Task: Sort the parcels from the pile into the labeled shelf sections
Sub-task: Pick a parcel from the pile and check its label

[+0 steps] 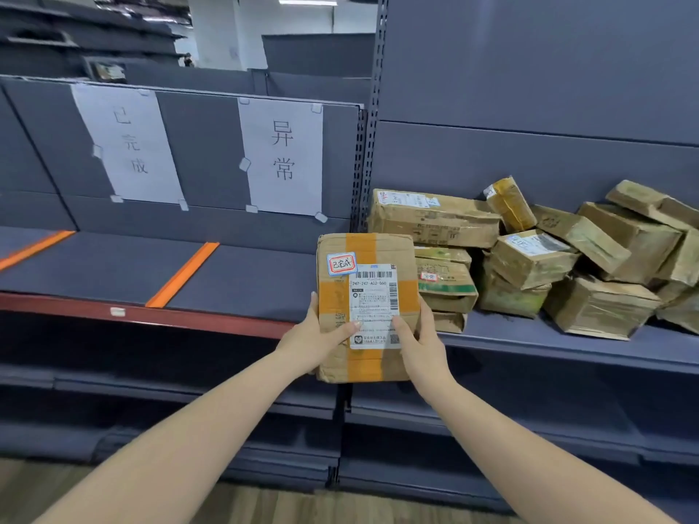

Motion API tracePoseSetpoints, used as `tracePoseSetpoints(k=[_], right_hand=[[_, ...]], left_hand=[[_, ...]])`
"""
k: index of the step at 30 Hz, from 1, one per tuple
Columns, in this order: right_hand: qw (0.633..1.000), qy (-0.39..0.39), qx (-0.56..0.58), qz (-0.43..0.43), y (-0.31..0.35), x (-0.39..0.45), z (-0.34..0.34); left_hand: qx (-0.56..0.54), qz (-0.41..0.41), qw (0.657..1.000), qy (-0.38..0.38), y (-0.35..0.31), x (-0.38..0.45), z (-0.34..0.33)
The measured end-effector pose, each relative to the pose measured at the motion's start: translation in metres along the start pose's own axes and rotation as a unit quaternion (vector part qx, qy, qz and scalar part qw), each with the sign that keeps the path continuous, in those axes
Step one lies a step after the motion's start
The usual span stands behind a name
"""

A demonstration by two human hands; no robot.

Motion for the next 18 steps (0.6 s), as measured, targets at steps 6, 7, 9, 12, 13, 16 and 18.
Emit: tracePoseSetpoints(k=[6, 7, 9, 12, 13, 16, 18], right_hand=[[1.000, 0.017, -0.018, 0.002, 0.022, -0.007, -0.043], [1.000, 0.017, -0.018, 0.001, 0.026, -0.008, -0.052], [1.000, 0.014, -0.019, 0.001, 0.036, -0.011, -0.071], [1.000, 0.005, -0.015, 0.004, 0.051, -0.014, -0.104], [1.000, 0.004, -0.012, 0.004, 0.057, -0.015, -0.115], [1.000, 0.000, -0.017, 0.008, 0.077, -0.018, -0.151], [1.000, -0.003, -0.018, 0.014, 0.091, -0.022, -0.177]], left_hand=[[-0.004, 0.019, 1.000, -0.009, 0.024, -0.010, 0.043], [-0.003, 0.020, 1.000, -0.008, 0.027, -0.010, 0.053], [-0.002, 0.021, 1.000, -0.007, 0.034, -0.009, 0.074], [0.006, 0.031, 0.999, -0.006, 0.046, -0.008, 0.109], [0.008, 0.032, 0.999, -0.005, 0.051, -0.008, 0.121], [0.010, 0.036, 0.999, -0.006, 0.066, -0.010, 0.160], [0.014, 0.038, 0.999, -0.007, 0.077, -0.011, 0.187]])
Point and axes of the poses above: each hand's wrist, its own x-axis towards the middle knuckle, its own z-axis out of the back of the hand, y = z × x, the point moved 2 cm from there along x, towards the middle knuckle, and after that the axes turned 13 degrees about -x, right-handed, at the moved point
